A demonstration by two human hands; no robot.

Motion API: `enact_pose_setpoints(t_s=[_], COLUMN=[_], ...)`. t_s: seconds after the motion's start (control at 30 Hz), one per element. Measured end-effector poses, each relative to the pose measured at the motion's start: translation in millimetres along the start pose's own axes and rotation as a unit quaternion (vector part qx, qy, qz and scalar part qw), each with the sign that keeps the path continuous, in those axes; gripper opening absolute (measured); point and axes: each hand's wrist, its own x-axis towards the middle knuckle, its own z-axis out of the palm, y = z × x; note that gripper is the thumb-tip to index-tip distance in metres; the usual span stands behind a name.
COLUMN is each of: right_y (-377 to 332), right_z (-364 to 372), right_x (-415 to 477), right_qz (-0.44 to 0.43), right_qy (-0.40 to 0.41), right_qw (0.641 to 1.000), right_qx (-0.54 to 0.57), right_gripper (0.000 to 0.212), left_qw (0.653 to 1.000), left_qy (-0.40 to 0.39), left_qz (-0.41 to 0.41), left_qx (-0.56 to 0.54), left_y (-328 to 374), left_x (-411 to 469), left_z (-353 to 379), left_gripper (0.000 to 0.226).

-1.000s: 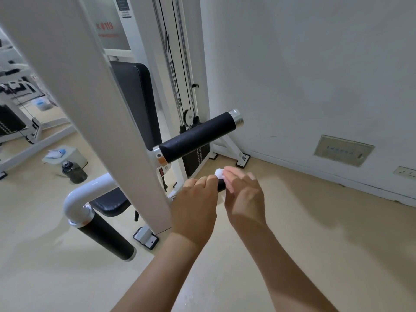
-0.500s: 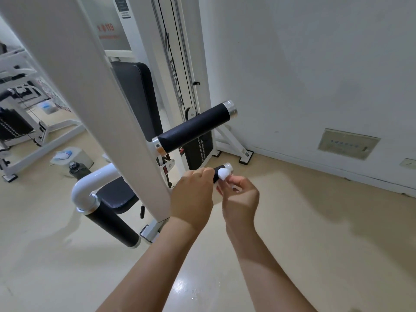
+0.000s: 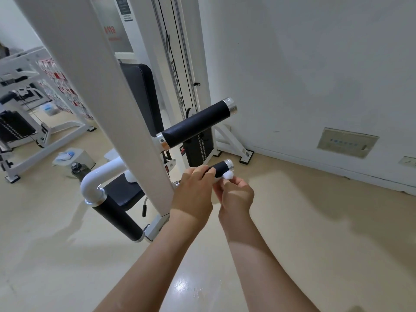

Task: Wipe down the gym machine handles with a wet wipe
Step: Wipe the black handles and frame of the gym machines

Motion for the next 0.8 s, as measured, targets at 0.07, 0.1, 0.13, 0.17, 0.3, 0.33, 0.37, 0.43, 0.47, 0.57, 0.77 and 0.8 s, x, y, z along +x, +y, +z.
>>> enact_pose_setpoints(t_s=[0.07,0.1,0.13,0.17,0.3,0.33,0.37,0.43,0.47,0.57,0.77,0.8], right_y=[0.6,-0.8,-3.3,-7.9,-24.4,-26.1,-27.1,-26.2,-23.9,-16.0,-16.9,-19.8], right_z=[-0.3,-0.6,-1.4,-1.6,-6.7,-6.9,-5.9,-3.2,-2.1,-0.1,-10.8,-9.8], right_x=[-4.4,-5.9,-6.1,-7.0,-1.9,0.0,0.6,6.2,10.3,19.5,34.3,32.7], right_qz=[0.031,0.045,0.058,0.072,0.091,0.084,0.077,0.033,-0.006,-0.132,-0.189,-0.242], right_qy=[-0.015,-0.025,-0.034,-0.04,-0.027,-0.026,-0.025,-0.012,0.0,0.033,0.041,0.027], right_qw=[0.999,0.998,0.996,0.995,0.995,0.996,0.997,0.999,0.998,0.972,0.961,0.943], right_qx=[-0.022,-0.04,-0.057,-0.063,-0.034,-0.02,-0.007,-0.03,-0.064,-0.19,-0.2,-0.228], right_gripper=[0.02,0.017,0.011,0.005,0.014,0.012,0.01,0.014,0.018,0.016,0.012,0.013], left_qw=[0.999,0.998,0.998,0.998,0.999,1.0,0.999,0.999,0.999,0.999,0.999,0.999], left_qy=[-0.011,-0.015,-0.01,0.0,-0.024,-0.026,-0.026,-0.025,-0.023,-0.028,-0.026,-0.016], left_qz=[0.004,0.006,0.01,0.013,0.022,0.016,0.01,0.005,0.004,-0.001,-0.016,-0.017], left_qx=[0.034,0.054,0.065,0.062,0.019,-0.002,-0.017,-0.025,-0.028,-0.018,-0.031,-0.03], left_y=[0.4,-0.7,-1.0,-1.1,0.7,1.8,2.6,5.1,5.9,6.0,9.3,9.8], left_x=[-3.4,-6.2,-9.3,-12.9,-22.7,-21.8,-20.4,-16.6,-16.1,-12.1,-6.1,-6.3], left_z=[0.9,2.1,3.0,3.7,8.4,10.9,11.9,11.3,8.9,2.4,2.0,3.5], left_gripper=[0.056,0.056,0.055,0.051,0.041,0.041,0.042,0.046,0.049,0.057,0.062,0.061])
